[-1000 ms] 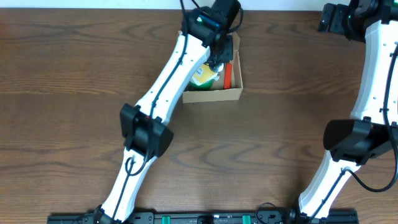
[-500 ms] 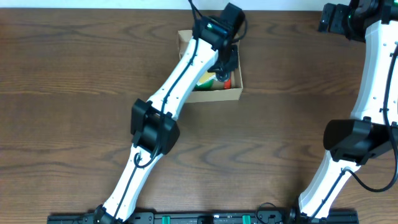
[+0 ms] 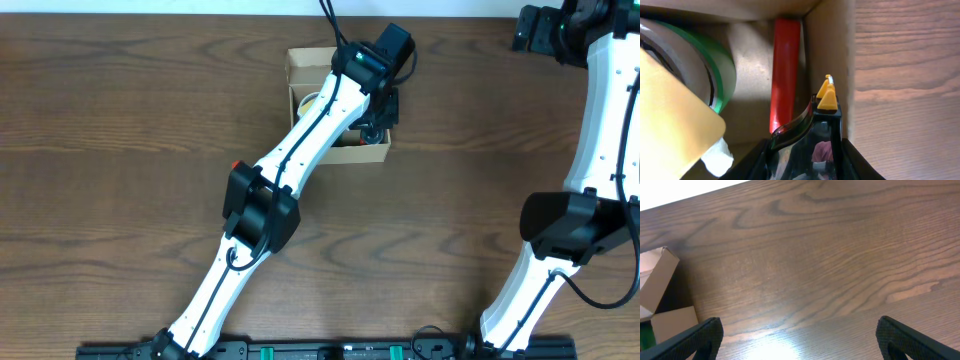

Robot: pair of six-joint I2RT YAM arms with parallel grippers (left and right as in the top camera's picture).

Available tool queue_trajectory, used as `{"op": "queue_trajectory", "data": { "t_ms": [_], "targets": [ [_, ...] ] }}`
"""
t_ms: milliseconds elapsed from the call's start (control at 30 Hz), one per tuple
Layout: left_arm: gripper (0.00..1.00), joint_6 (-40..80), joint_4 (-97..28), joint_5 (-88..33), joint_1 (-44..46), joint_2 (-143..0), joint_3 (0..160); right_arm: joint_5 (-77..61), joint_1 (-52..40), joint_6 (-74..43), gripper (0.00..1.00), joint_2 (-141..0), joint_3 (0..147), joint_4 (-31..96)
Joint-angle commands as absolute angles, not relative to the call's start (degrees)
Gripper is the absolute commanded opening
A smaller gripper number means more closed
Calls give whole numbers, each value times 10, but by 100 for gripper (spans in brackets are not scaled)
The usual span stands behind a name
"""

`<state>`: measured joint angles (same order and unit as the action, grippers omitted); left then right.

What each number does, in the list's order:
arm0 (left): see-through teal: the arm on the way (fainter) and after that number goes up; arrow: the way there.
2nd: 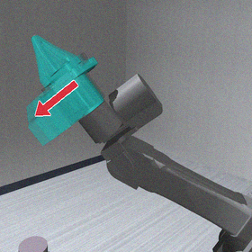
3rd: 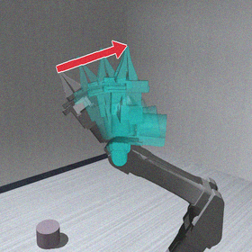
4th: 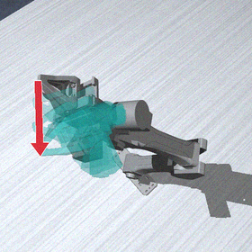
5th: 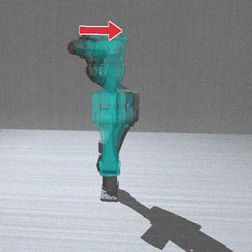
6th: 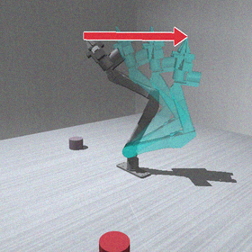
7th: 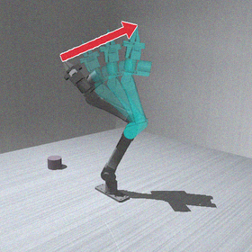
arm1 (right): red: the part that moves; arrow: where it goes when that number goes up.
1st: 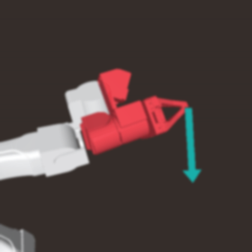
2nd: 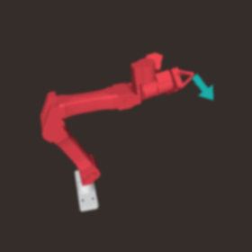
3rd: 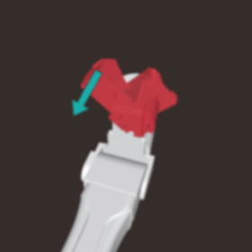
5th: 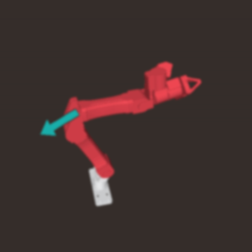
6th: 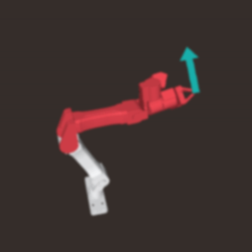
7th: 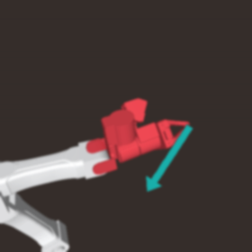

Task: Pack container
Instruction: 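Open left gripper to drop tape cutter beside the stapler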

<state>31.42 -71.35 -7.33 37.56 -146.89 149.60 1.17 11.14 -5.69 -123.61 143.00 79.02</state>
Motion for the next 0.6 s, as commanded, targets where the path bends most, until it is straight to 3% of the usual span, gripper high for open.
{"op": "queue_trajectory", "data": {
  "t_ms": [0, 200, 400, 567],
  "targets": [
    [23, 318, -714, -71, 375, -1489, 1502, 10, 111, -64, 99, -1239, 1430, 791],
    [36, 317, -713, -70, 375, -1489, 1502, 10, 111, -64, 99, -1239, 1430, 791],
    [70, 288, -714, -65, 375, -1488, 1502, 10, 111, -64, 99, -1239, 1430, 791],
    [67, 280, -721, -54, 375, -1481, 1505, 11, 111, -64, 99, -1239, 1430, 791]
  ]
}}
